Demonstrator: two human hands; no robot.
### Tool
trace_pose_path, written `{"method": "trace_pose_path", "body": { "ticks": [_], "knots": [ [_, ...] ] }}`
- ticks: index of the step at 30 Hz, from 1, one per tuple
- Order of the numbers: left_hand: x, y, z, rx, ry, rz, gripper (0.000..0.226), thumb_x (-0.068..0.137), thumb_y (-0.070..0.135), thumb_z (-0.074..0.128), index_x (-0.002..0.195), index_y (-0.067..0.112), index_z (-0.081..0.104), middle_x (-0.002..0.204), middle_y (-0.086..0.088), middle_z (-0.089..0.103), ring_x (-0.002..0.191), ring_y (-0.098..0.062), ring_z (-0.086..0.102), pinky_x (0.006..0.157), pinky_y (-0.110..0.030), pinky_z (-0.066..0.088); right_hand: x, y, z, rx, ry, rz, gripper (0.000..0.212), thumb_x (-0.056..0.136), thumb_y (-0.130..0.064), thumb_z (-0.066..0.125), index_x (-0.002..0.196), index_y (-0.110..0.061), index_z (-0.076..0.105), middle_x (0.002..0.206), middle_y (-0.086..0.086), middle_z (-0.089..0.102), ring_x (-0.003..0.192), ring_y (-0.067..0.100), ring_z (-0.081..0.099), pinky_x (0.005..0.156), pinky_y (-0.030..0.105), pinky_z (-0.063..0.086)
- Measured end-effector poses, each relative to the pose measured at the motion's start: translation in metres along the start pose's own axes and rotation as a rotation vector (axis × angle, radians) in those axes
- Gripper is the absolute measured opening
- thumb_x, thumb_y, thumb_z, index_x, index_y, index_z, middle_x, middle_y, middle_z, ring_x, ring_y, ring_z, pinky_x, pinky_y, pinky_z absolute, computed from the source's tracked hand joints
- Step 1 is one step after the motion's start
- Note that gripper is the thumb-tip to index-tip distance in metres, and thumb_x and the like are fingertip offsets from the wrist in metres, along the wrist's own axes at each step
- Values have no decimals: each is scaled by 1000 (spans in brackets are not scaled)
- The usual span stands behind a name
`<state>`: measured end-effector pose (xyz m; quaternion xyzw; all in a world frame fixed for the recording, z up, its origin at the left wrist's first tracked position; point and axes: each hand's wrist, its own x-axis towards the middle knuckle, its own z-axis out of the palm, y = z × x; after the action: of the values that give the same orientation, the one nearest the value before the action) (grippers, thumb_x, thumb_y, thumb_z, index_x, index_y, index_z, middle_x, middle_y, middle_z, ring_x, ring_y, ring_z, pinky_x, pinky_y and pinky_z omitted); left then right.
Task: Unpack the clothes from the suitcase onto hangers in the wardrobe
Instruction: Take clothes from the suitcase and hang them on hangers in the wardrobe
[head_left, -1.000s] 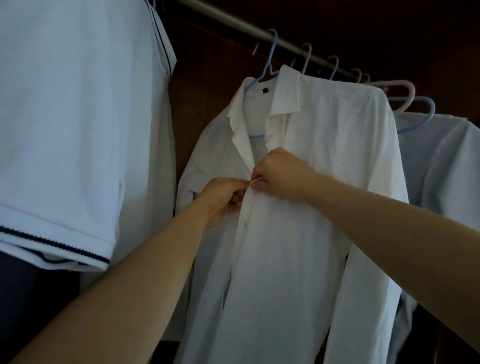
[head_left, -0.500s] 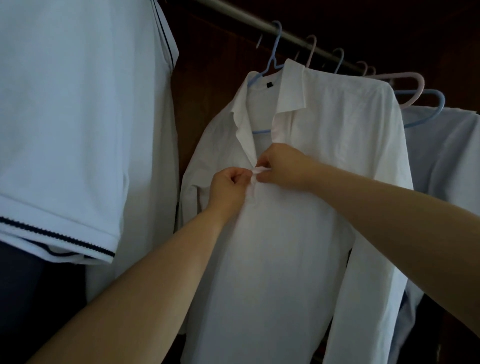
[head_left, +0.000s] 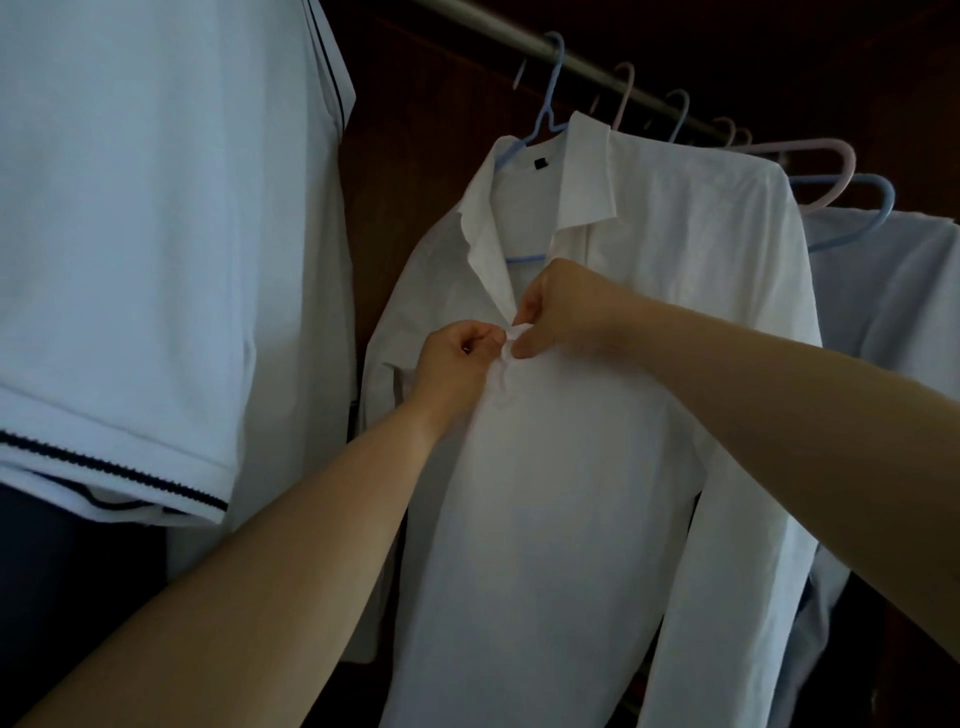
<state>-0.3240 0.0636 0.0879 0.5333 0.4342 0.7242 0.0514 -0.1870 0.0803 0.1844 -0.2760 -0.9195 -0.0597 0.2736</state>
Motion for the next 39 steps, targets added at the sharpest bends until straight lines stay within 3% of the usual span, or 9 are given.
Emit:
{"method": "trace_pose_path", "body": {
  "ticks": [7, 10, 14, 19, 25, 31, 35, 37, 39],
  "knots": [
    [-1, -1, -3, -42, -31, -30, 15, 95, 17, 55, 86, 19, 68, 81, 4, 66, 70, -4, 61, 58, -10, 47, 2, 6, 2, 82, -39, 26, 14, 79, -19, 74, 92, -15, 73, 83, -2, 70, 74, 6, 63, 64, 17, 48],
    [-2, -1, -7, -71, -64, -69, 16, 95, 24, 56, 84, 25, 68, 85, 1, 68, 77, -10, 63, 67, -19, 52, 3, 7, 2, 126, -61, 28, 19, 80, -23, 74, 97, -13, 73, 88, -1, 71, 80, 8, 65, 71, 17, 50],
    [-2, -3, -11, -143, -83, -171, 20, 94, 33, 57, 100, 20, 70, 104, -7, 71, 100, -24, 66, 92, -35, 53, 7, 4, 1, 102, -103, 49, 28, 81, -31, 73, 104, -14, 72, 92, -1, 70, 88, 11, 64, 74, 19, 44],
    [-5, -3, -18, -387, -151, -292, 29, 94, 27, 58, 116, 10, 67, 110, -9, 71, 103, -22, 67, 88, -31, 54, 7, -2, -4, 51, -126, 71, 31, 87, -36, 67, 109, -15, 69, 101, 0, 68, 94, 13, 61, 81, 22, 44],
    [-6, 7, -13, -427, -178, -317, 29, 91, 30, 61, 108, 9, 70, 105, -9, 73, 94, -18, 69, 84, -25, 53, 9, -7, -1, 46, -111, 119, 28, 96, -36, 53, 94, -10, 64, 80, 2, 59, 70, 13, 53, 63, 22, 41],
    [-12, 8, -7, -448, -140, -346, 26, 91, 31, 61, 103, 11, 71, 101, -8, 74, 90, -17, 70, 76, -22, 55, 6, -9, 3, 68, -114, 133, 37, 97, -37, 51, 103, -5, 68, 93, 8, 64, 80, 17, 56, 70, 25, 43],
    [-17, 8, -6, -520, -175, -415, 23, 94, 26, 57, 103, 9, 69, 97, -8, 74, 85, -15, 70, 77, -23, 55, 2, -11, 9, 24, -73, 80, 29, 96, -31, 53, 77, -10, 60, 73, 2, 57, 69, 16, 54, 58, 23, 41],
    [-25, 5, -5, -477, -189, -467, 26, 98, 27, 51, 106, 8, 67, 97, -7, 73, 86, -15, 69, 82, -26, 53, 1, -9, 16, -122, -12, -11, 26, 95, -28, 53, 79, -10, 61, 78, 2, 61, 77, 17, 58, 72, 26, 43],
    [-35, -2, -4, -446, -166, -533, 31, 100, 30, 46, 111, 7, 64, 100, -6, 71, 93, -17, 66, 86, -29, 51, 0, -6, 21, -378, 113, -150, 25, 96, -25, 48, 102, -12, 67, 104, 3, 67, 101, 21, 60, 106, 31, 31]
  ]
}}
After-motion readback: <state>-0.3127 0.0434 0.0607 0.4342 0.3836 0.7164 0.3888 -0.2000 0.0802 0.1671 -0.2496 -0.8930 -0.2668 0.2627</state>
